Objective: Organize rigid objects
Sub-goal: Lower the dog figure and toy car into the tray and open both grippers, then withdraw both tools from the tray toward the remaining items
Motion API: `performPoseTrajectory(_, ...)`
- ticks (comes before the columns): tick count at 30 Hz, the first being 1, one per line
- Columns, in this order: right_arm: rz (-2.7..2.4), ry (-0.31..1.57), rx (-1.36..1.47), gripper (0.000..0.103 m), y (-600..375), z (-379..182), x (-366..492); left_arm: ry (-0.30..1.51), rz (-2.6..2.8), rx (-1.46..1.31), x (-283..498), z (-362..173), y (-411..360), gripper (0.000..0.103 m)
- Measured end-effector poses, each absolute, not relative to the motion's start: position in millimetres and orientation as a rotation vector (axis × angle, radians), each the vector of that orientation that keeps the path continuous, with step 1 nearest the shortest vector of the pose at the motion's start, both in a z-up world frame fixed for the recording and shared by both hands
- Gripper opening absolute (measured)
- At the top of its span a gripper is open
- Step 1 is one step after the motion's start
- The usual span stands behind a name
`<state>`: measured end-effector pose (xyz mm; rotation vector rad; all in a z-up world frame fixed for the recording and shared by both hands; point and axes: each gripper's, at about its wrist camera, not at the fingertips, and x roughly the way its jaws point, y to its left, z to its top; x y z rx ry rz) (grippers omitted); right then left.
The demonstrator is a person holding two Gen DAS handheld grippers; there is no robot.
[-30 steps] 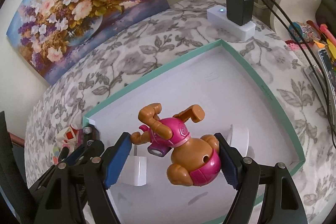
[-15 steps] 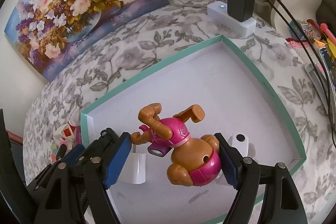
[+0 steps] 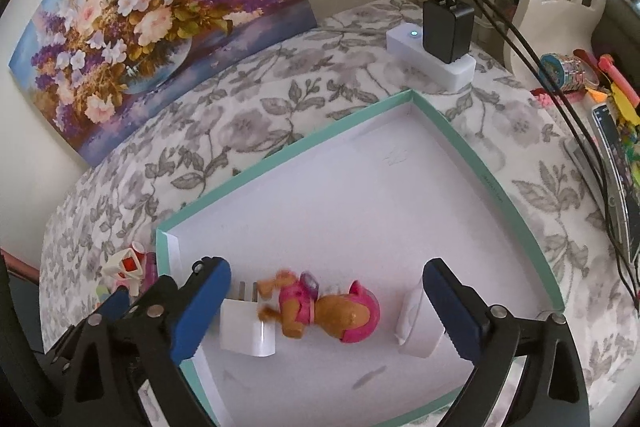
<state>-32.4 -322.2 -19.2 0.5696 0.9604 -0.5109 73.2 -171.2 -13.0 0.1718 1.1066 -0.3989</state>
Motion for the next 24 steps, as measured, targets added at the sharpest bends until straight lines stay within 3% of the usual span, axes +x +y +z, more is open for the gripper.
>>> performPoseTrajectory(7,-0.532,0.963,0.553,0.103,-324,-21,-34,1.128,-0.332,0.161,81,-16,-160,0.088)
performPoseTrajectory(24,-0.539,1.011,0.547,0.103,-321,-32,-32,1.24,-0.152,0.043,106,-28,-92,0.088)
